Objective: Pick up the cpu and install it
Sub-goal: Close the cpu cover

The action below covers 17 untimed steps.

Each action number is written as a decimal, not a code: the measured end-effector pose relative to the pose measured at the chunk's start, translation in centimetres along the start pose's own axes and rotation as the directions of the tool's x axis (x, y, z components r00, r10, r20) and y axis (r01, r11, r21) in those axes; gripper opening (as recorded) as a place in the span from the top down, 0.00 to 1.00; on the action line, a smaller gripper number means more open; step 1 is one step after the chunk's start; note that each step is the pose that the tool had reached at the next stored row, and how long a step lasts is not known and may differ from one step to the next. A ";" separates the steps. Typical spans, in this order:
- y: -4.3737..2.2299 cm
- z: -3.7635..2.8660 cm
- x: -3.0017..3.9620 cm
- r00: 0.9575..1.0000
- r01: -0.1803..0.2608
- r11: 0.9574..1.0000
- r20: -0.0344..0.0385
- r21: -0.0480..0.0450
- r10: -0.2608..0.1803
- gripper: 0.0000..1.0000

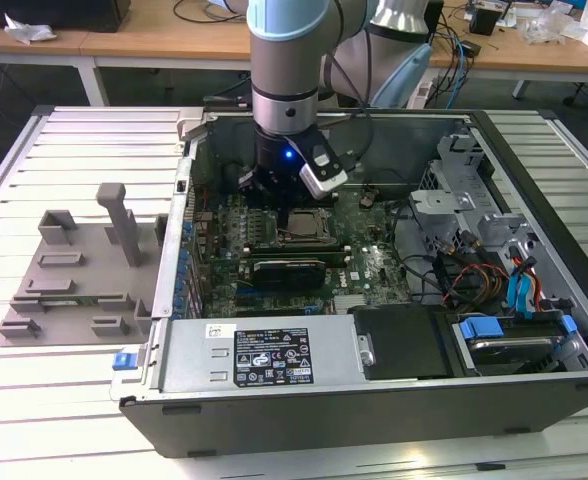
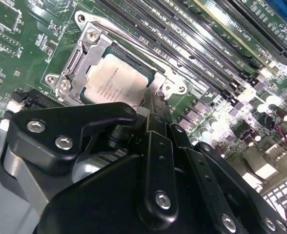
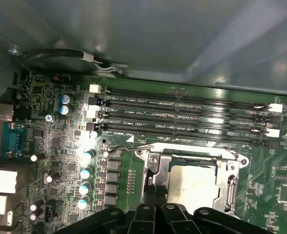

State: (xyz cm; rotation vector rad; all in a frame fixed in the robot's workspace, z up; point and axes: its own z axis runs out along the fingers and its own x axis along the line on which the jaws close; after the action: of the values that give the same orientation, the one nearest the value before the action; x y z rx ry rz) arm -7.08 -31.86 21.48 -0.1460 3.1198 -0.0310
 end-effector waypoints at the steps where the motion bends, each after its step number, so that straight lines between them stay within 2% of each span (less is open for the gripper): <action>1: -0.01 -0.45 -0.01 1.000 0.000 1.000 0.000 0.000 0.000 0.89; 4: -0.04 -2.00 -0.04 1.000 0.000 1.000 0.000 0.000 0.000 0.89; 5: -0.04 -2.17 -0.04 1.000 0.000 1.000 0.000 0.000 0.000 0.89; 17: -0.07 -2.28 -0.24 1.000 0.000 1.000 0.000 0.000 0.000 0.89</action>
State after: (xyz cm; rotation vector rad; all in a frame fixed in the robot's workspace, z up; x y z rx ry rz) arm -6.89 -31.86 23.77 -0.1460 3.1199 -0.0310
